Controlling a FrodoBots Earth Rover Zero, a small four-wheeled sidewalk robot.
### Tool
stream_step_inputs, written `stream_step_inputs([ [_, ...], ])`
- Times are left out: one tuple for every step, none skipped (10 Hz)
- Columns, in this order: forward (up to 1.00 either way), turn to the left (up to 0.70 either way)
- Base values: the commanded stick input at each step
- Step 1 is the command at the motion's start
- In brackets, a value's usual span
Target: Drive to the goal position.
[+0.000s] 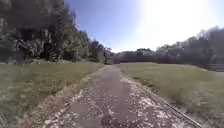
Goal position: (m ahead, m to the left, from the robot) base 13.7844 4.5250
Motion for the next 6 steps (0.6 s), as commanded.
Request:
stream_step_inputs([
  [1.0,0.0],
  [1.0,0.0],
  [1.0,0.0],
  [1.0,0.0],
  [1.0,0.0],
  [1.0,0.0],
])
